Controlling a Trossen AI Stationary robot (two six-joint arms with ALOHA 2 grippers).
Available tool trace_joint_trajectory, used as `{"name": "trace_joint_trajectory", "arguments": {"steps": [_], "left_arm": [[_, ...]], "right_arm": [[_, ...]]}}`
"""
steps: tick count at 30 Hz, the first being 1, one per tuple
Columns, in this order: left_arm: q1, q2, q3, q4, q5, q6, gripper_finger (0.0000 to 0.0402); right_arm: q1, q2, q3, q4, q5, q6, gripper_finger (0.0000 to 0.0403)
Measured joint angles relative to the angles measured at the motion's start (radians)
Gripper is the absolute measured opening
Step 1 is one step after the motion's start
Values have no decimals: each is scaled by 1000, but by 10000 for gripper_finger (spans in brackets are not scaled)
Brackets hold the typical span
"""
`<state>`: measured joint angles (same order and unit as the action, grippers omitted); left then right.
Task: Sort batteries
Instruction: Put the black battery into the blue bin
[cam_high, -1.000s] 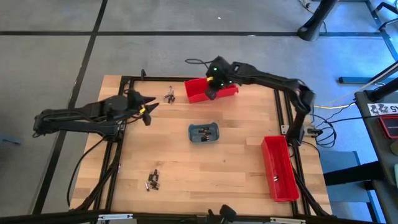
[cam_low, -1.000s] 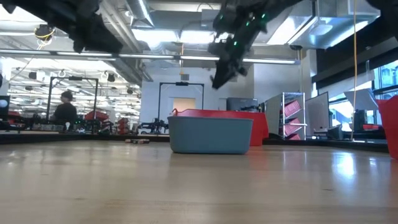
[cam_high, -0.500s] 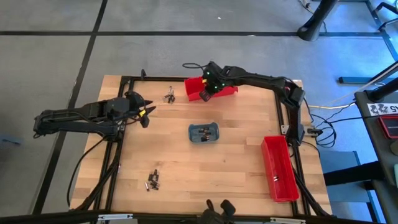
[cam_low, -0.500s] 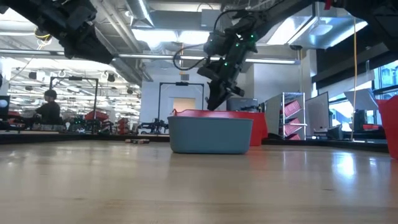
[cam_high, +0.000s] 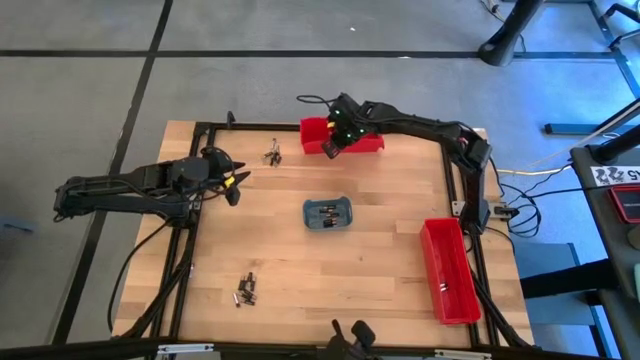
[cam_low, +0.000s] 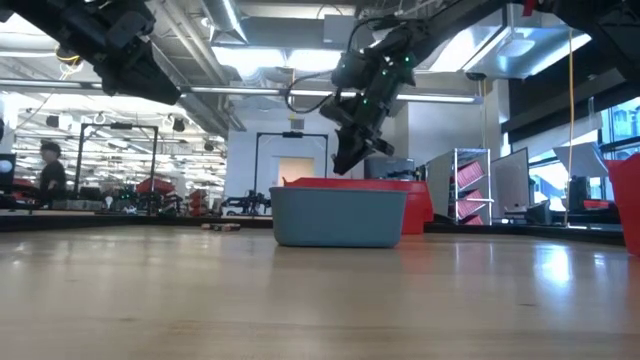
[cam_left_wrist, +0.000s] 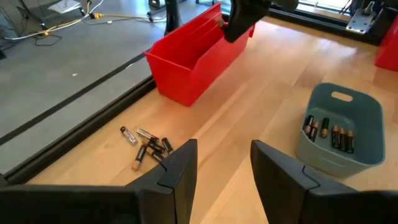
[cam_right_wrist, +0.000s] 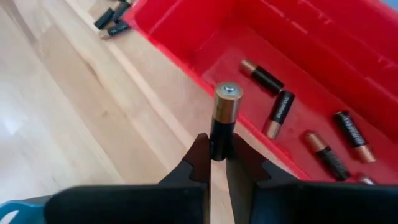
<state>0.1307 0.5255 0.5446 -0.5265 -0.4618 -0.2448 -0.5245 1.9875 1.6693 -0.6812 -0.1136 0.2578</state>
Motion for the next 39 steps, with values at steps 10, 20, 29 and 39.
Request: {"name": "trace_joint_trajectory", "arguments": {"steps": [10, 20, 29, 39], "left_arm": [[0, 0, 0, -20, 0, -20, 139], [0, 0, 0, -20, 0, -33, 139], [0, 1, 0, -31, 0, -35, 139], [0, 0, -1, -46, 0, -40, 139]], "right_arm": [[-8, -12, 41, -61, 89, -50, 23], [-108, -2, 36, -113, 230, -23, 24], [-120, -1, -41, -65, 225, -55, 25], [-33, -118, -61, -121, 426, -157, 21]]}}
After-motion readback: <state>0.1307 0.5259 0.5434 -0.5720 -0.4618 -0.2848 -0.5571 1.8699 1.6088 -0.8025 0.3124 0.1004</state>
